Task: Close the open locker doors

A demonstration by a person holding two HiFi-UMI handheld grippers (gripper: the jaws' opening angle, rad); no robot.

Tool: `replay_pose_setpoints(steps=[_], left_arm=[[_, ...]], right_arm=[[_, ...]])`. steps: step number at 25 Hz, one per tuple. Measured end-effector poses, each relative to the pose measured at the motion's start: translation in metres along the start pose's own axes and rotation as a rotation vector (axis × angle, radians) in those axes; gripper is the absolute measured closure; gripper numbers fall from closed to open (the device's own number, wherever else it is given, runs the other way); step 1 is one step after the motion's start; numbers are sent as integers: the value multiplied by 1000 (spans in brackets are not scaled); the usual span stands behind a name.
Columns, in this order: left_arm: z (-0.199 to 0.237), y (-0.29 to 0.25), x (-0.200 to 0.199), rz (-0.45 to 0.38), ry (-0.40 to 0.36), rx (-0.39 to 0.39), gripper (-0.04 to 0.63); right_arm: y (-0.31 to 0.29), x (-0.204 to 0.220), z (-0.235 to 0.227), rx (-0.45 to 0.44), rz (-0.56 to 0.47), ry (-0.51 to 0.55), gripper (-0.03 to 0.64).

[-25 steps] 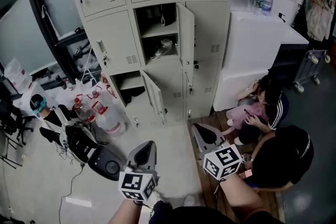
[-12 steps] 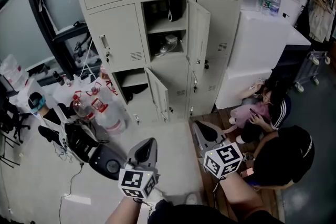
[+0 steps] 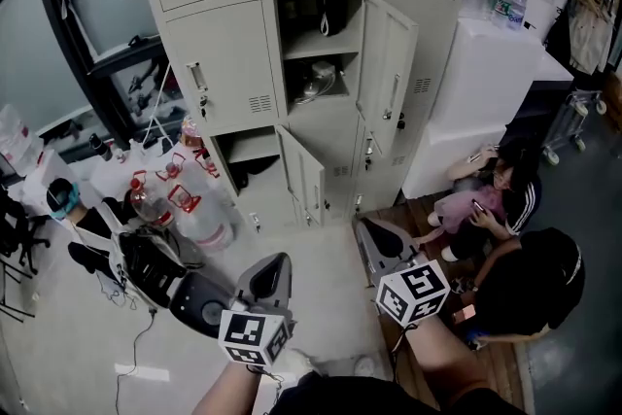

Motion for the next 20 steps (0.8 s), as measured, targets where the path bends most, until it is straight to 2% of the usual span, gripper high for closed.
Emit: replay_pose_setpoints(steps=[11, 20], left_arm=[[76, -4, 1, 10, -5, 53, 591], [112, -6, 5, 17, -8, 70, 591]], right_arm=[[-60, 4, 37, 50, -6, -7, 617], [-89, 11, 54, 76, 1, -16, 617]])
Point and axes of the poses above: the fingertips, and each gripper's own axes: y backward along the fingers, z to its left, x out of its underside, the point moved 8 cm from there along y, backward along the fingers, and after that the axes turned 3 degrees about x, right-handed, at the moved point
